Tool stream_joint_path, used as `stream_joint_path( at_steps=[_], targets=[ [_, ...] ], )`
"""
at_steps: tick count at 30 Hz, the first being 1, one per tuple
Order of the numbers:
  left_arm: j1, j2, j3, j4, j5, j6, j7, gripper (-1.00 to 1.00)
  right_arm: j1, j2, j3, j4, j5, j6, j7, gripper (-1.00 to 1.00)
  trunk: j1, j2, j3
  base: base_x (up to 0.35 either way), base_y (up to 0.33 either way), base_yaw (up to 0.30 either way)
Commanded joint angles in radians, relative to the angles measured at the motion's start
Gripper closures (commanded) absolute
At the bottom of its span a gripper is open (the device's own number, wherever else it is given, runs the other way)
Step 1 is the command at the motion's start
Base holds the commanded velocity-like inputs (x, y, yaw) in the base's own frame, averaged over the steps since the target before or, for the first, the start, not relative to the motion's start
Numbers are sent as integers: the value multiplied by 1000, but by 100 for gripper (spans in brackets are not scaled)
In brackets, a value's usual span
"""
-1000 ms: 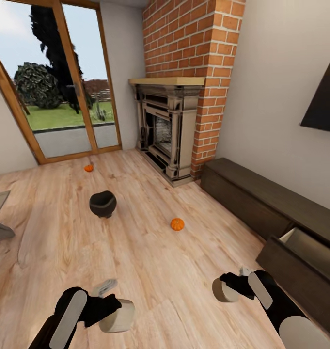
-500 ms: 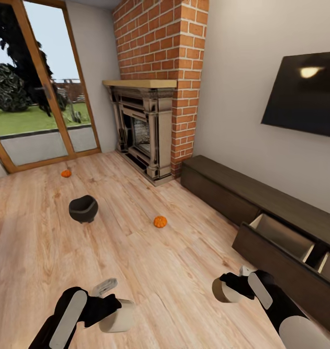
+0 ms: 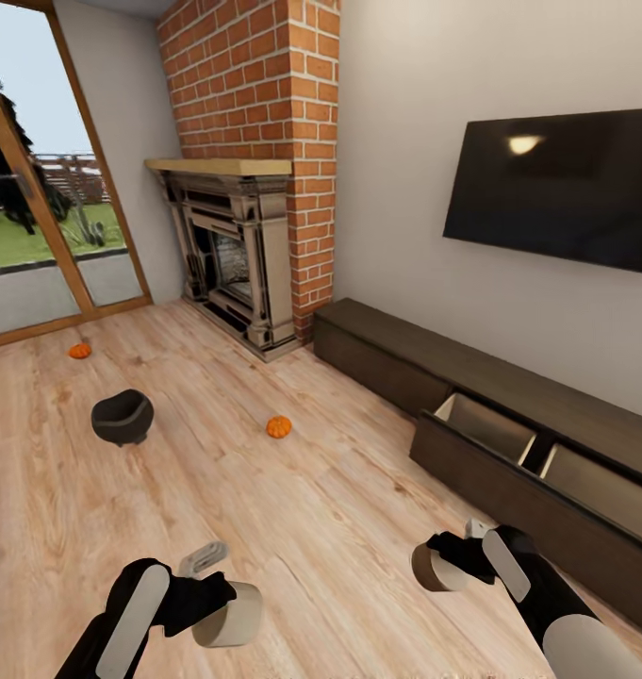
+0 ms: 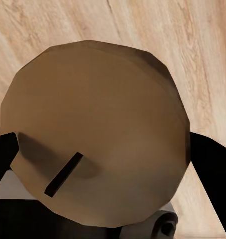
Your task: Place each of the two pumpkins and all three candles from the living room inside a cabinet in the living room (use any cabinet), then make sure every cabinet is closed, and position the cauldron so it is next to a table in the living room.
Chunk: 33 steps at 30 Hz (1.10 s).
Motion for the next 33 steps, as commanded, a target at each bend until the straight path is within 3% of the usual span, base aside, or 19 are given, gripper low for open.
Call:
stream_joint_path(
  at_steps=[1, 33],
  targets=[
    [0, 0, 0, 0, 3, -1, 0, 100, 0, 0, 0, 0, -2, 0, 0, 100, -4, 7, 3, -37, 0, -280],
    [0, 1, 0, 0, 4, -1, -1, 100, 0, 0, 0, 0, -2, 0, 0, 100, -127, 231, 104, -2, 0, -280]
  ],
)
